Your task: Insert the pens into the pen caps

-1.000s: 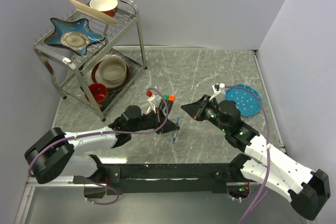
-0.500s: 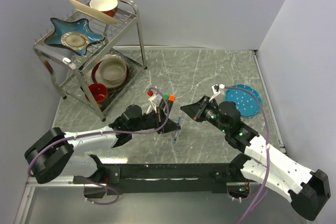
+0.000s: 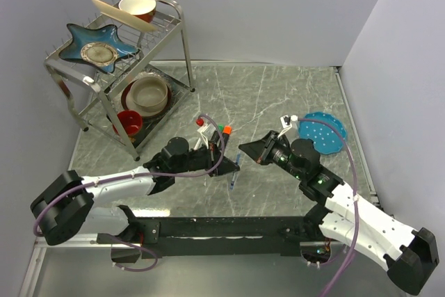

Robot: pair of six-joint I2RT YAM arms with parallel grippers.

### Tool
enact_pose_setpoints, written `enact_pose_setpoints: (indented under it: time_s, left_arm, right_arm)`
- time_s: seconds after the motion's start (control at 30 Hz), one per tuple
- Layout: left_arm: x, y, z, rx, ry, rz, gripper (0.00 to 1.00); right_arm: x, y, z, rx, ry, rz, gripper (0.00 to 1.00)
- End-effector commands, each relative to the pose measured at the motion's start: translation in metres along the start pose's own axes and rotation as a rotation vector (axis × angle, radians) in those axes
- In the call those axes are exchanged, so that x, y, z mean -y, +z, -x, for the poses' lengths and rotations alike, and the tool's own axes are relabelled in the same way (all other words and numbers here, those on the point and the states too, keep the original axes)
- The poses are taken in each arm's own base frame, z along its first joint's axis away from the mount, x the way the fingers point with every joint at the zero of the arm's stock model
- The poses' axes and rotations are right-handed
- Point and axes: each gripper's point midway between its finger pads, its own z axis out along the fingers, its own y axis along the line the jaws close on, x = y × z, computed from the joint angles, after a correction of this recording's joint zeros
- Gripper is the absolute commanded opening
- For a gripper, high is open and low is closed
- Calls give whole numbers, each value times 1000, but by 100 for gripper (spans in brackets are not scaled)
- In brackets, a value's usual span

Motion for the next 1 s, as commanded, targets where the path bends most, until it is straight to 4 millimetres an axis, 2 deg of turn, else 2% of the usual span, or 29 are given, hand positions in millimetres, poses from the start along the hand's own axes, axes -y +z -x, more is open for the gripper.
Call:
enact_pose_setpoints:
  time_s: [0.0, 0.3, 0.4, 0.63, 0.83, 0.87, 0.9, 0.97]
  left_arm:
    - [26, 3, 30, 79, 77, -58, 1]
    - [31, 4, 43, 117, 108, -49, 1]
    - [32, 2, 47, 131, 117, -38, 1]
    - [42, -4, 52, 142, 166, -58, 1]
    - [46, -15, 42, 121, 195, -82, 1]
    - [44, -17, 38, 106, 198, -78, 1]
    - [43, -18, 35, 98, 200, -78, 1]
    - [47, -25, 30, 87, 217, -94, 1]
  right_arm:
    - [-6, -4, -8, -7, 5, 41, 0]
    - [-2, -8, -37, -46, 33, 45, 1]
    - [-2, -11, -43, -46, 51, 53, 5]
    - [-19, -13, -47, -84, 36, 82, 38]
    - [-34, -24, -27, -36, 9, 102, 50]
    - [-45, -27, -19, -28, -7, 121, 52]
    - [-47, -29, -17, -33, -41, 120, 55]
    - [-61, -33, -10, -37, -69, 153, 64]
